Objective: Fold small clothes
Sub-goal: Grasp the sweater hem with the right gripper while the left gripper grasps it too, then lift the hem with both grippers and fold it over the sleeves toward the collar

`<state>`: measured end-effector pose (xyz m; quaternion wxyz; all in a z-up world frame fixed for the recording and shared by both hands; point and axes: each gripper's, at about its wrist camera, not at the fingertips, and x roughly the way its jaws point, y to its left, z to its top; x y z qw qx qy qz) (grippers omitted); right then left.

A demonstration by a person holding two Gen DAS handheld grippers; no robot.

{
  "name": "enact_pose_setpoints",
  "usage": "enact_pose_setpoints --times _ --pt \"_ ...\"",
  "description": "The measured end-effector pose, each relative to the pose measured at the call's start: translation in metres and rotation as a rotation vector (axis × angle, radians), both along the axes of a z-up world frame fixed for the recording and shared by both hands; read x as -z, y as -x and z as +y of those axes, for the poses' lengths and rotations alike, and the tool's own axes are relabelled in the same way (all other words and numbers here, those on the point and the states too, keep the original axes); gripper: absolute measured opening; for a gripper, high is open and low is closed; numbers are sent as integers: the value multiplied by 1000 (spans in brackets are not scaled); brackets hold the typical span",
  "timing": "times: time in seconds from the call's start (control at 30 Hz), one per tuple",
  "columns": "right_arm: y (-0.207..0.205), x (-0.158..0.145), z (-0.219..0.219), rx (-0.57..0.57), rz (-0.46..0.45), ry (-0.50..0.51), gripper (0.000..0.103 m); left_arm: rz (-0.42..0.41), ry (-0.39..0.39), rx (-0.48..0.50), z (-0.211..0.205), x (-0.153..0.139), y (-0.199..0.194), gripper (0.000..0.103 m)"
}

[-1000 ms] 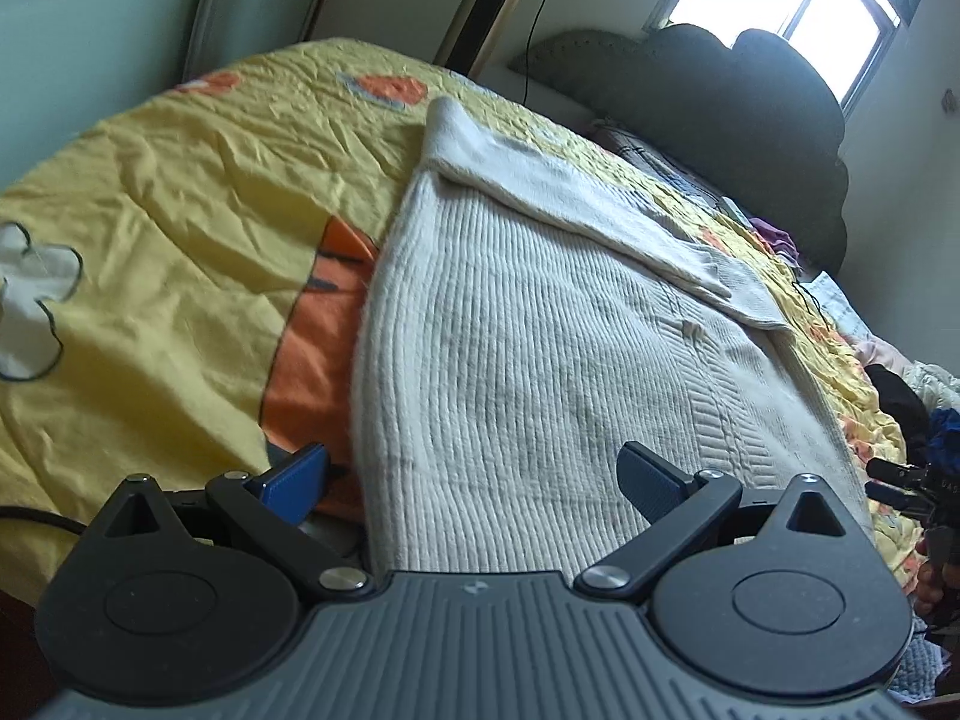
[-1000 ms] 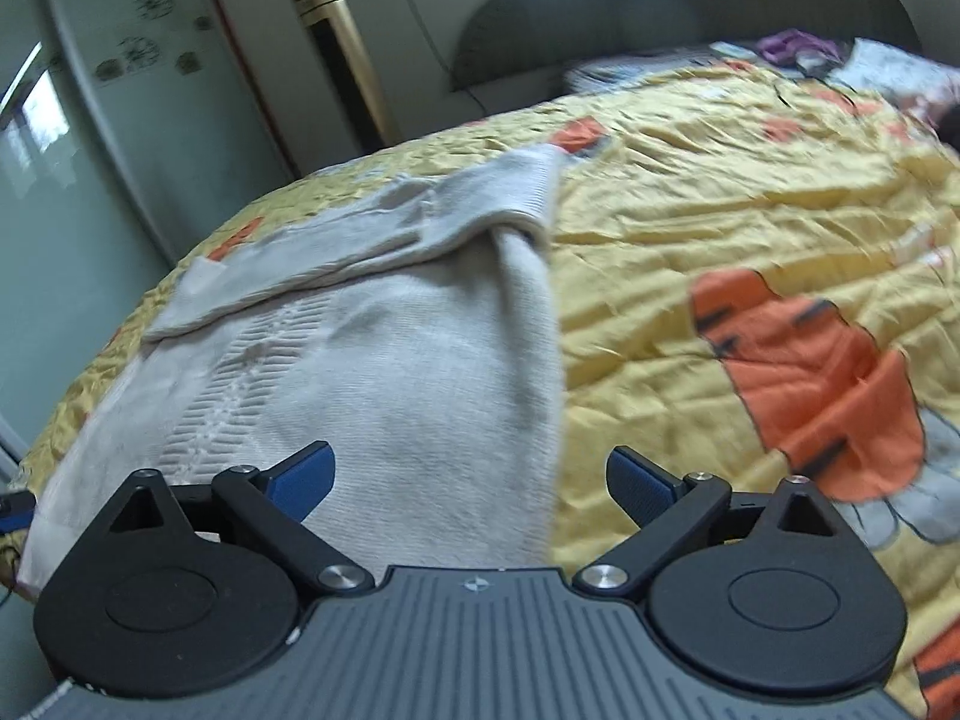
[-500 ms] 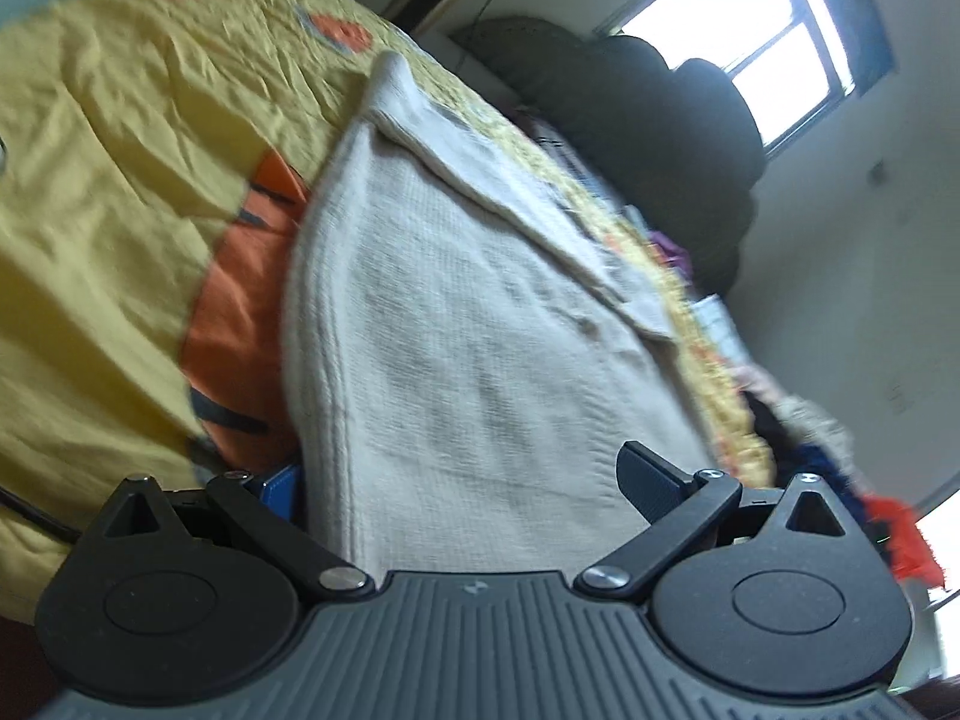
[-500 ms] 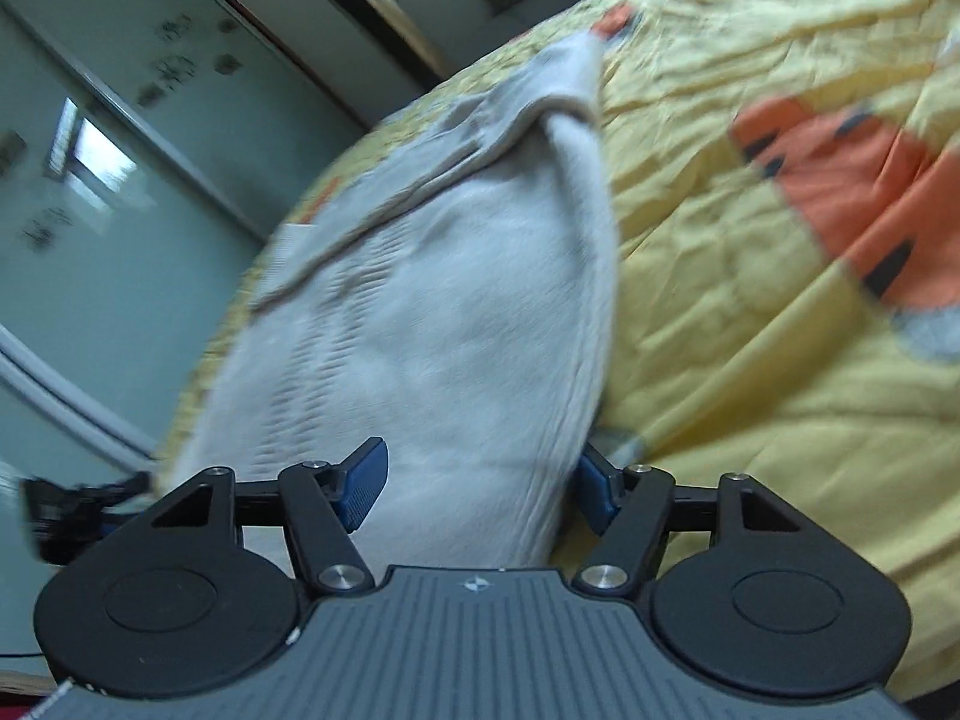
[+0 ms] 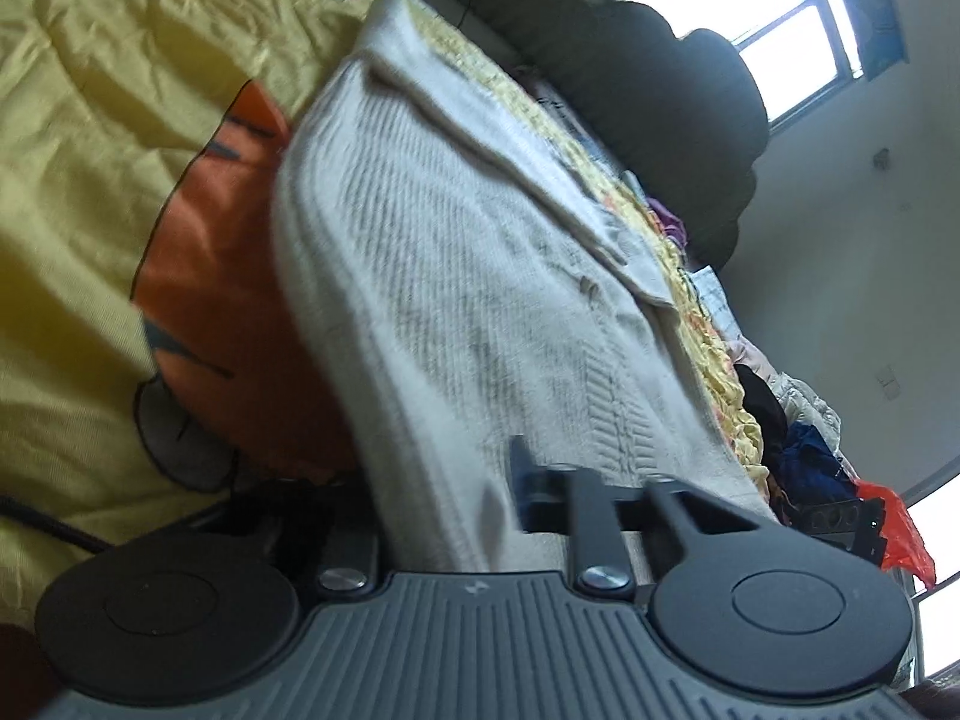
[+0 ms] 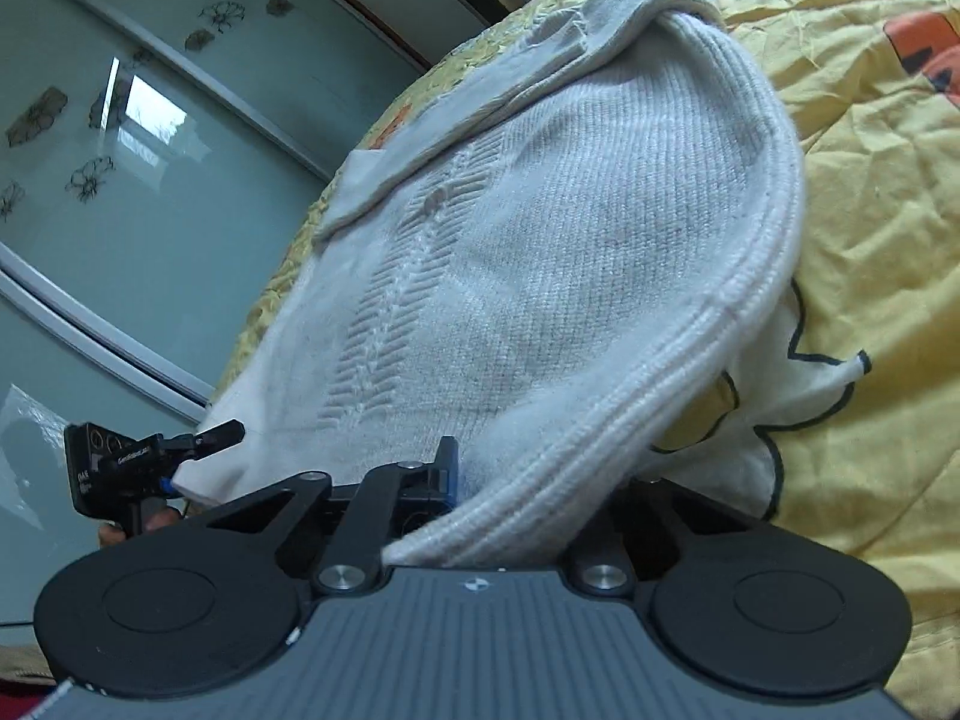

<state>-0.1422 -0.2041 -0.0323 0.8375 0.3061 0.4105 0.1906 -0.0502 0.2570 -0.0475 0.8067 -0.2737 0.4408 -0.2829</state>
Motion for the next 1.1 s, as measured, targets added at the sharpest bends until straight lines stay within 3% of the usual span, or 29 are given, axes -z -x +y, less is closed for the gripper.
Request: enact_pose_setpoints --times 0.1,0.27,0.53,0.7,1.1 --pt "3 -3 1 -5 -20 25 15 -26 -32 -18 -4 -5 3 10" --pt "0 -16 -8 7 -91 -45 13 -165 -72 -45 -19 -33 7 9" --pt "-28 -44 -8 13 -197 -15 13 -348 -139 -82 -53 -78 -7 9" --pt "-47 -56 -11 37 -250 20 13 -383 -196 -124 -72 -89 -22 9" --pt "-122 -53 -18 129 -264 123 13 -421 -399 -196 -114 -101 -86 9"
